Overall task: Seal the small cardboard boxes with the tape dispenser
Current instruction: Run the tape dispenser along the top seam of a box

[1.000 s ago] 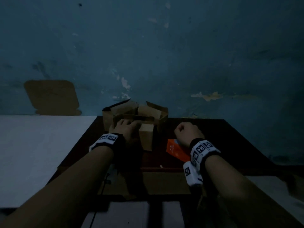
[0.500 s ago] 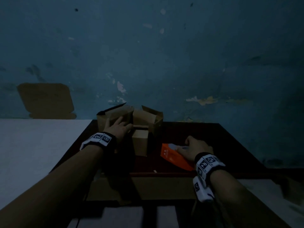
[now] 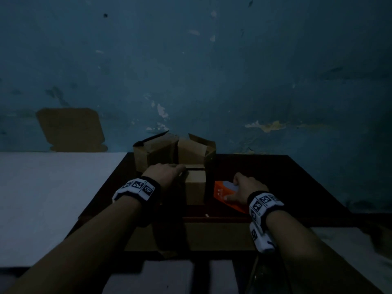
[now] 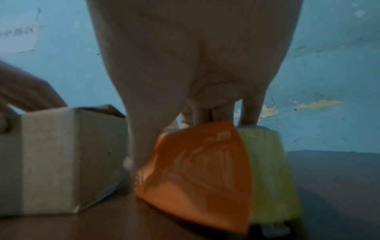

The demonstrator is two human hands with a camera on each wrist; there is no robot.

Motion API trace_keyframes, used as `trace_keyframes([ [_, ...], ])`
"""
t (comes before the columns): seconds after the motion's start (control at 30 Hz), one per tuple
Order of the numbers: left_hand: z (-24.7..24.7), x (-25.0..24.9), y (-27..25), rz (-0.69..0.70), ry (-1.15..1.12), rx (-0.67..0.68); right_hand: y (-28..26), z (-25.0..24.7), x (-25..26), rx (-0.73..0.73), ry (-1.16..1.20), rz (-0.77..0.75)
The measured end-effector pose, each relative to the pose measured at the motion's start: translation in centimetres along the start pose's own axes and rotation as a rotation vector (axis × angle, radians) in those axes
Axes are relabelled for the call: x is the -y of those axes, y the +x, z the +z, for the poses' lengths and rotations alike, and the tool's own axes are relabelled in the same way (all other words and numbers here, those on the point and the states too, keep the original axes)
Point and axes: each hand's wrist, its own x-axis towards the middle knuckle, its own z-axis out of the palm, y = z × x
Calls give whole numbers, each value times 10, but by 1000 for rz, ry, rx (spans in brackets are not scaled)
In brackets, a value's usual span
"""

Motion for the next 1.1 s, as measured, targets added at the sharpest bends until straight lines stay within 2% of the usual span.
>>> trace_keyframes([
  [0.13, -2, -6, -9, 5, -26, -41, 0, 3, -4, -94, 43, -16],
  [0.27, -1, -11, -14, 28, -96, -51, 8, -16, -14, -154, 296, -32],
  [0.4, 7, -15, -10, 38, -204, -100, 15, -47, -18, -258, 477, -144],
  [0.53, 14, -29, -1, 106, -300, -172, 20, -75, -5, -252, 646, -210],
  [0.67, 18, -46, 4, 162, -288, -270, 23, -89, 24, -147, 663, -277],
  [0.73, 26, -48, 5, 165, -354, -315, 27, -89, 38, -105, 660, -319],
  [0.83, 38, -40, 10, 143, -684, -332, 34, -84, 52, -41, 633, -346],
  [1.0, 15, -44, 12, -189, -1863, -317, 40, -76, 56, -40, 640, -355],
  [1.03, 7, -44, 13, -233, -2024, -318, 41, -75, 57, -40, 641, -363],
  [1.1, -6, -43, 14, -279, -2094, -305, 42, -75, 57, -45, 646, -372],
])
